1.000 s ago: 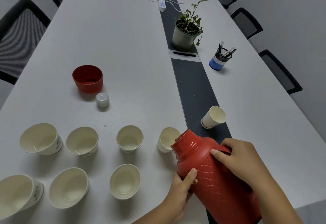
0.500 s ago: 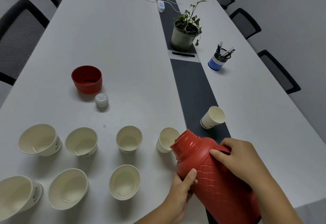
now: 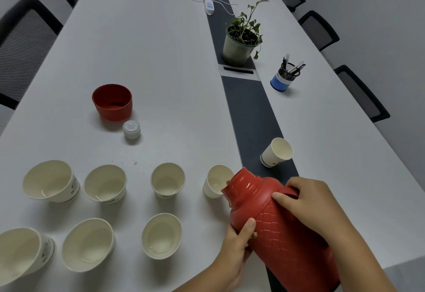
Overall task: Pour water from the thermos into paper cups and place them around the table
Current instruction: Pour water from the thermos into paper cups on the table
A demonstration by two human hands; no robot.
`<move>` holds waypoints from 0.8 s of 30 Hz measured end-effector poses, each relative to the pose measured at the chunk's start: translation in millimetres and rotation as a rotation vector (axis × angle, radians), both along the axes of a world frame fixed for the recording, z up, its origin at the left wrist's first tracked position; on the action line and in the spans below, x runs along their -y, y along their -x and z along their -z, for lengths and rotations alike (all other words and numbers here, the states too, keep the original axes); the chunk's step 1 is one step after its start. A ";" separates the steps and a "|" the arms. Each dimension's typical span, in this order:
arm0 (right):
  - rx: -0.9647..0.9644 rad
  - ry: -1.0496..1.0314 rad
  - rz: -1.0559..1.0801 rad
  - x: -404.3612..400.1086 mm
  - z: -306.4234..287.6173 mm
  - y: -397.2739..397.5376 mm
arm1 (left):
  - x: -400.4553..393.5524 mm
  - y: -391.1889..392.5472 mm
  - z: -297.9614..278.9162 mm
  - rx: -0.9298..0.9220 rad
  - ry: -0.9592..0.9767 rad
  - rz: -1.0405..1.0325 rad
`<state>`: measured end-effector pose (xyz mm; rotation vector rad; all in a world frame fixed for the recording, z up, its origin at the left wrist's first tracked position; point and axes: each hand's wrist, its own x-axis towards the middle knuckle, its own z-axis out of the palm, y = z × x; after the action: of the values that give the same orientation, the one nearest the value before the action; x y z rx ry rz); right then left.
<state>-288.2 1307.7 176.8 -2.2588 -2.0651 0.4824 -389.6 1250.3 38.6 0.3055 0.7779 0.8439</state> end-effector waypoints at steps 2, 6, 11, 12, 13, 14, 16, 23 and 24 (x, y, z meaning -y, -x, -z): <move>-0.009 -0.004 -0.001 0.1 0.3 0.0 | -1.2 1.3 -0.5 -0.006 -0.004 0.001; -0.066 -0.036 0.025 3.6 0.6 -3.7 | -3.1 3.1 -1.4 -0.041 -0.033 0.002; -0.196 -0.107 0.098 15.3 5.1 -11.5 | -6.2 7.9 -3.9 -0.126 -0.128 0.022; -0.226 -0.126 0.117 18.3 6.5 -13.8 | -7.7 9.6 -4.9 -0.146 -0.150 0.018; -0.267 -0.145 0.141 21.6 8.0 -16.5 | -9.8 11.3 -6.0 -0.170 -0.174 0.013; -0.322 -0.166 0.169 25.3 9.2 -19.3 | -12.4 12.9 -7.3 -0.198 -0.203 0.010; -0.445 -0.203 0.212 32.7 10.7 -24.8 | -17.8 15.3 -11.8 -0.258 -0.284 0.020; -0.657 -0.367 0.275 42.5 9.5 -42.9 | -44.7 21.1 -49.7 -0.409 -0.563 0.065; -0.688 -0.379 0.275 40.8 9.0 -45.5 | -51.3 21.4 -57.4 -0.432 -0.599 0.064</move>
<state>-242.7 1266.9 167.8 -1.7726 -1.3512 0.6590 -411.0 1301.6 95.9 1.0665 0.8932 0.9515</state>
